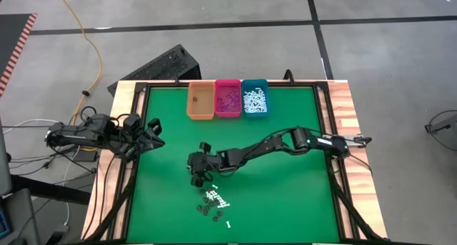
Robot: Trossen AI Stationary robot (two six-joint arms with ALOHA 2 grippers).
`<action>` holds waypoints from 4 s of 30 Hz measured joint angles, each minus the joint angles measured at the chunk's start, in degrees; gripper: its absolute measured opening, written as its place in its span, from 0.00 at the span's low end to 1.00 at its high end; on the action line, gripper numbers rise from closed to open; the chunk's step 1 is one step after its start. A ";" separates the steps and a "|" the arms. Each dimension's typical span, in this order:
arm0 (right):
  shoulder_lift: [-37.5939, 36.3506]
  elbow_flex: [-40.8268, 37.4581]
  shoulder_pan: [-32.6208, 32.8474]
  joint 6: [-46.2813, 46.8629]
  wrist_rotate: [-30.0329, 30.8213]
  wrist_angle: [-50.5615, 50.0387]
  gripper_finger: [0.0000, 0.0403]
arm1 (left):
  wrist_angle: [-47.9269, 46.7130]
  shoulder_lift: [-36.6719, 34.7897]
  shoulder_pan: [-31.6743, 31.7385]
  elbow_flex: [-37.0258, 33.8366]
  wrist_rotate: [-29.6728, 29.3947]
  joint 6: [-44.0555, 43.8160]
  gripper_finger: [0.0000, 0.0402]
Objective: Sort Halloween decoration
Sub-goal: Put the white bone toy into the blue bin
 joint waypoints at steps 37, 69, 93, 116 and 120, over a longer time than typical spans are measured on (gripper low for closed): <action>-3.30 -0.05 -0.92 2.10 -5.83 -10.86 0.04 | -2.66 0.00 -0.02 -0.02 0.51 0.26 0.06; -28.45 -4.71 -40.85 -14.94 -7.31 -59.29 0.12 | -2.87 -0.02 -0.01 -0.04 3.16 -0.48 0.06; -49.94 -15.04 -20.15 -7.18 -19.60 -53.31 0.38 | -3.29 -0.02 -0.02 -0.04 3.16 5.69 0.06; -30.61 -43.80 21.61 9.92 5.64 14.70 0.36 | -7.87 -0.02 -0.02 -0.04 -2.69 8.90 0.06; -26.45 -43.21 22.39 9.40 4.79 17.09 0.36 | -9.94 -0.02 -0.02 -0.04 -3.02 8.90 0.06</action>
